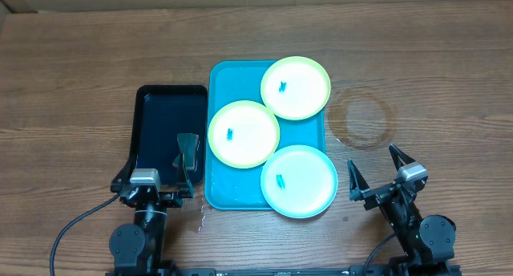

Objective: Clean dirty plates on tray and stack at the side

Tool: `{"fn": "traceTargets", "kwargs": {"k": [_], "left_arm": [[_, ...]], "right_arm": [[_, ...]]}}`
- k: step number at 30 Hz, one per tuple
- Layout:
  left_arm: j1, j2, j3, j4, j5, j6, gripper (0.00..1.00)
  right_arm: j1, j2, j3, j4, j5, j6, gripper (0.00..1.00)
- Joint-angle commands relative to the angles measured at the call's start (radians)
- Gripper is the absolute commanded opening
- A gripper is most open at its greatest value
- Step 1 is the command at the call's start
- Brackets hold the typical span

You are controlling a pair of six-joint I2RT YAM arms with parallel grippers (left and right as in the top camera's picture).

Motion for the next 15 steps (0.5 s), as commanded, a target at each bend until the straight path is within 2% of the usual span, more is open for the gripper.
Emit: {"fn": "traceTargets", "kwargs": {"k": [1, 15], "left_arm": [[0.005, -0.006, 0.035, -0.001, 0.014, -0.022, 1.0], [0.005, -0.006, -0.016, -0.047, 0.014, -0.022, 1.0]], "right_arm": [[-0.004, -0.006, -0.011, 0.005, 0.011, -0.001, 1.0], [-0.004, -0.006, -0.011, 0.005, 0.011, -0.001, 1.0]]}}
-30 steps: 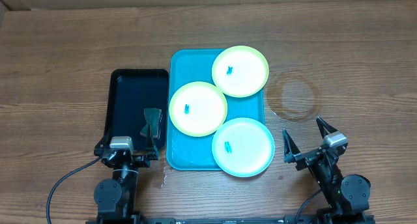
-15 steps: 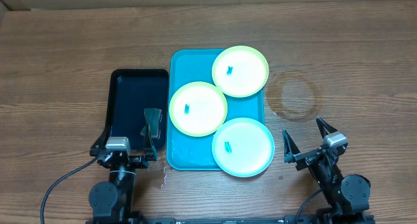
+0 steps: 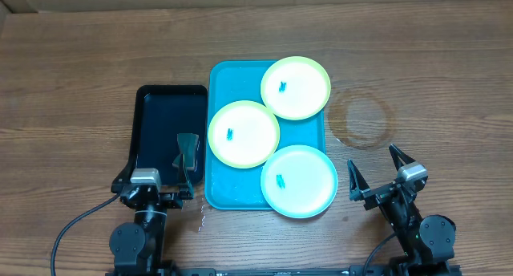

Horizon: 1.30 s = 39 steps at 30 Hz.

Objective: Clean dirty plates on tray and stack at the side

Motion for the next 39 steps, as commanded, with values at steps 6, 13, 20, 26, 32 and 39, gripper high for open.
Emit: {"fn": "traceTargets", "kwargs": {"k": [6, 13, 20, 26, 32, 39], "left_arm": [[0.005, -0.006, -0.042, 0.063, 0.013, -0.022, 1.0], [0.005, -0.006, -0.064, 0.009, 0.014, -0.023, 1.0], [0.005, 0.002, -0.065, 0.012, 0.014, -0.041, 1.0], [0.005, 0.018, -0.065, 0.012, 0.014, -0.04, 1.0], [0.005, 0.018, -0.065, 0.012, 0.014, -0.04, 1.0], [0.005, 0.018, -0.065, 0.012, 0.014, -0.04, 1.0]], "right_arm": [[-0.004, -0.006, -0.011, 0.006, 0.01, -0.001, 1.0], [-0.004, -0.006, -0.011, 0.006, 0.01, -0.001, 1.0], [-0.004, -0.006, -0.011, 0.006, 0.01, -0.001, 1.0], [-0.004, -0.006, -0.011, 0.006, 0.01, -0.001, 1.0], [-0.004, -0.006, -0.011, 0.006, 0.01, -0.001, 1.0], [-0.004, -0.006, -0.011, 0.006, 0.01, -0.001, 1.0]]}}
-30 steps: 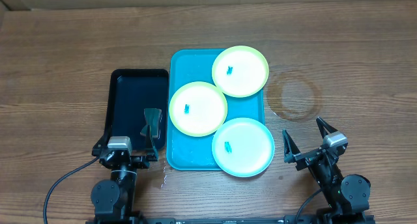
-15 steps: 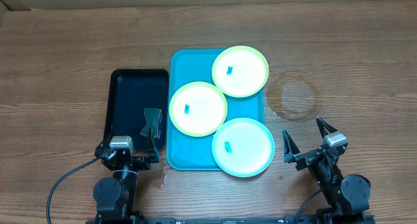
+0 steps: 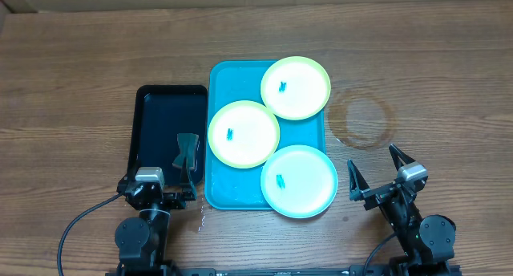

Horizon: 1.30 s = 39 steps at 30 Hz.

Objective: Clean dirty plates on tray and stack at the side

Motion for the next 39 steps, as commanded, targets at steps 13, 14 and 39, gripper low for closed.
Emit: {"fn": "traceTargets", "kwargs": {"k": [13, 14, 39], "left_arm": [[0.005, 0.005, -0.006, 0.008, 0.014, -0.034, 1.0], [0.005, 0.005, -0.006, 0.005, 0.021, -0.042, 1.0], [0.005, 0.908, 1.391, -0.885, 0.394, 0.005, 1.0]], "right_arm": [[-0.004, -0.006, -0.011, 0.006, 0.01, 0.0, 1.0], [-0.004, -0.006, -0.011, 0.006, 0.01, 0.0, 1.0], [-0.004, -0.006, -0.011, 0.006, 0.01, 0.0, 1.0]]}}
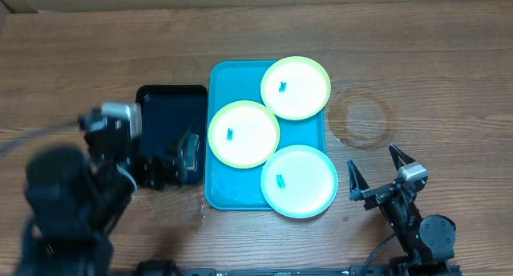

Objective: Clean dirty plates on tray and stack at the side
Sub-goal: 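Raise the left gripper and move it over the black tray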

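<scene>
A teal tray (220,192) holds three plates, each with a small green speck on it: a green-rimmed plate (296,87) at the back, another green-rimmed plate (244,134) in the middle, and a blue plate (299,181) in front. Left of it, a black tray (164,107) holds a small dark scraper-like tool (189,148). My left arm is raised and motion-blurred over the table's left side. Its gripper (172,170) is low over the black tray's near end, right beside the tool, its jaws too blurred to read. My right gripper (375,170) stands open right of the blue plate.
A faint clear round disc or ring mark (362,119) lies on the wood right of the teal tray. A small wet or crumpled spot (201,216) sits near the teal tray's front left corner. The wooden table (449,83) extends to both sides.
My left arm has come up from its rest at the front edge and moved back and left. Its gripper is now over the black tray's near end by the tool. Plates and right arm are unchanged.
At the two oldest moments both arms rested at the front edge with open grippers, and the three plates lay on the teal tray. Then the left arm had shifted slightly. Now it is raised, with its gripper at the black tray's tool.
</scene>
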Tool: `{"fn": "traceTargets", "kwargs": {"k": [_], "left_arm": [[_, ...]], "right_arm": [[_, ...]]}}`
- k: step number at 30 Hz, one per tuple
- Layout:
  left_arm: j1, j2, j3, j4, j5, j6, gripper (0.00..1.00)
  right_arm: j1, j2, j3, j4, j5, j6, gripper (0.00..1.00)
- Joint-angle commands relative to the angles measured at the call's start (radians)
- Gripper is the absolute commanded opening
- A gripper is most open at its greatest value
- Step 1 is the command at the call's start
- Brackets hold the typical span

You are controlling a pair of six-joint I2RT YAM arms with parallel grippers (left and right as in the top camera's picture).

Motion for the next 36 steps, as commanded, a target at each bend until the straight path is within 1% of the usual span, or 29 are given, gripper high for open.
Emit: {"fn": "traceTargets", "kwargs": {"k": [1, 2, 5, 9, 10, 11, 12, 18, 24, 26, 31, 36], "left_arm": [[0.005, 0.163, 0.224, -0.17, 0.093, 0.026, 1.0], [0.005, 0.208, 0.281, -0.235, 0.107, 0.026, 1.0], [0.005, 0.292, 0.367, -0.348, 0.106, 0.026, 1.0], [0.005, 0.377, 0.378, -0.425, 0.106, 0.031, 0.98], [0.005, 0.391, 0.378, -0.441, 0.106, 0.042, 0.65], [0.005, 0.407, 0.378, -0.455, 0.105, 0.053, 0.3], [0.005, 0.422, 0.378, -0.47, 0.099, 0.052, 0.04], [0.004, 0.498, 0.378, -0.533, 0.028, 0.04, 0.04], [0.005, 0.524, 0.377, -0.575, -0.038, 0.041, 0.04], [0.005, 0.523, 0.377, -0.576, -0.064, 0.04, 0.04], [0.005, 0.524, 0.377, -0.557, -0.063, 0.012, 0.04], [0.004, 0.529, 0.377, -0.517, -0.063, -0.056, 0.04]], "right_arm": [[-0.004, -0.006, -0.011, 0.006, 0.011, 0.0, 1.0], [-0.004, -0.006, -0.011, 0.006, 0.01, 0.0, 1.0], [-0.004, -0.006, -0.011, 0.006, 0.011, 0.0, 1.0], [-0.004, -0.006, -0.011, 0.006, 0.011, 0.0, 1.0], [-0.004, -0.006, -0.011, 0.006, 0.011, 0.0, 1.0], [-0.004, -0.006, -0.011, 0.006, 0.011, 0.0, 1.0], [-0.004, -0.006, -0.011, 0.006, 0.011, 0.0, 1.0], [-0.004, -0.006, -0.011, 0.006, 0.011, 0.0, 1.0], [-0.004, -0.006, -0.011, 0.006, 0.011, 0.0, 1.0], [-0.004, -0.006, -0.011, 0.006, 0.011, 0.0, 1.0], [-0.004, -0.006, -0.011, 0.006, 0.011, 0.0, 1.0], [-0.004, -0.006, -0.011, 0.006, 0.011, 0.0, 1.0]]}}
